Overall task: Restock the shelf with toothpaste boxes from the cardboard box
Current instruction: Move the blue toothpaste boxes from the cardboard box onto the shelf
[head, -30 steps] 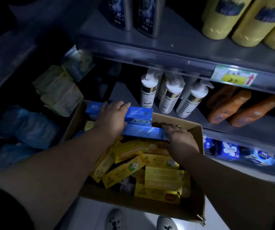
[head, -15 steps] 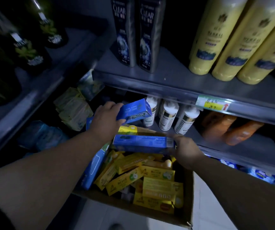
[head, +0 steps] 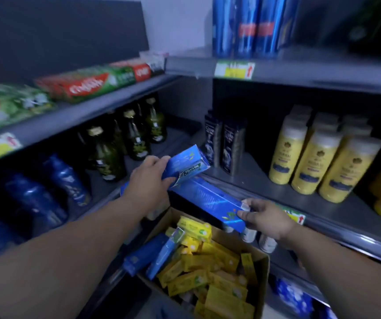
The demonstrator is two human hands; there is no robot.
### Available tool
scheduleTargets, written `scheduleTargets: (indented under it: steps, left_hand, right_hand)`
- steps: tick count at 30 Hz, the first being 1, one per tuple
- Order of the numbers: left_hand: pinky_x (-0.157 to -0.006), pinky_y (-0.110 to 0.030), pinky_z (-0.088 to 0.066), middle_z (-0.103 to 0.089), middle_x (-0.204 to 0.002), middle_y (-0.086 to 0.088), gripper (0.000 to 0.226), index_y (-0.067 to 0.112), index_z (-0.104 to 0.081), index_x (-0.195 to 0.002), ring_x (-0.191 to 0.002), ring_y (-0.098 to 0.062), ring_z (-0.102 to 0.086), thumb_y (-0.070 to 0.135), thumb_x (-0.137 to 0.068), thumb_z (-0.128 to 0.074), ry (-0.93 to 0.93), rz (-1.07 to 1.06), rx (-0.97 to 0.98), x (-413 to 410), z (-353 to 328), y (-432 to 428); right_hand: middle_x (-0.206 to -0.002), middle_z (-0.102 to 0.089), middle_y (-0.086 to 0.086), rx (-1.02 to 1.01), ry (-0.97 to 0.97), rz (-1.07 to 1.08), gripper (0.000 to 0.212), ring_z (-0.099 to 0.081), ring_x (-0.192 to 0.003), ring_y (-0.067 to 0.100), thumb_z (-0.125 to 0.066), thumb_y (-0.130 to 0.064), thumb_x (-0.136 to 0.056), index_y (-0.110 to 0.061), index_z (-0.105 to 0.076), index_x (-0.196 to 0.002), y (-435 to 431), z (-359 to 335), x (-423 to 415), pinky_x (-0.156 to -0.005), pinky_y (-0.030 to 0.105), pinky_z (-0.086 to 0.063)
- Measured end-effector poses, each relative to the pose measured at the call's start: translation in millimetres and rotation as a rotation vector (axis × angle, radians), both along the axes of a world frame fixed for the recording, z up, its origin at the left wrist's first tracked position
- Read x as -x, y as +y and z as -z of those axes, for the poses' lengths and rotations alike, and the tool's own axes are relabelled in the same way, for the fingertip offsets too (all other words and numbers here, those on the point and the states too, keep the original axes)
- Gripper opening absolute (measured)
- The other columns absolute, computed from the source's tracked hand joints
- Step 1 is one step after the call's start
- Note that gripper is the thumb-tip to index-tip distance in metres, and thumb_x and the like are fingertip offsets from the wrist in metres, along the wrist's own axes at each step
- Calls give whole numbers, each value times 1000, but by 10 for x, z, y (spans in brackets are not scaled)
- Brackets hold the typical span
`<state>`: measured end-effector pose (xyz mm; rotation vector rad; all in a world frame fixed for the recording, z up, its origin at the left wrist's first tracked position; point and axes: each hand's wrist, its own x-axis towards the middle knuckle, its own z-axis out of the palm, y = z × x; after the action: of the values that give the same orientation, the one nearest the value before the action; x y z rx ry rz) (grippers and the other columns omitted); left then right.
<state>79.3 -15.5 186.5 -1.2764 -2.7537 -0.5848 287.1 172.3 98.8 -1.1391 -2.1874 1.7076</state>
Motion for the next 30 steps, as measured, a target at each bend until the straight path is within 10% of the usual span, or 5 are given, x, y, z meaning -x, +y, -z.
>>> scheduleTargets:
  steps: [6, 15, 30]
  left_hand:
    - [-101, -32, -37, -40, -129, -5, 61, 19, -34, -147, -119, -23, -45, 35, -92, -57, 54, -117, -91, -117, -818, -787]
    - [-93, -21, -28, -41, -117, -3, 56, 17, -38, -144, -117, -22, -42, 29, -94, -58, 210, -233, -156, -393, -1797, -2421]
    - [-99, -26, -33, -42, -132, 4, 58, 27, -32, -149, -121, -17, -43, 34, -95, -54, 307, -577, -175, -876, -2404, -5691]
  right_hand:
    - [-109, -70, 9, 57, 208, -92, 31, -66, -89, 17, -66, -14, -91, -11, -58, -121, -438, -704, 241, -72, 24, -53]
    - [-80, -70, -1, 111, 432, -262, 11, -64, -66, 8, -57, -4, -94, -11, -64, -100, -1682, -1620, 501, -59, 17, -54]
    - [-96, -68, 7, 127, 557, -578, 11, -65, -81, 19, -59, -8, -95, -16, -63, -101, -4825, -2466, 1174, -71, 29, -55]
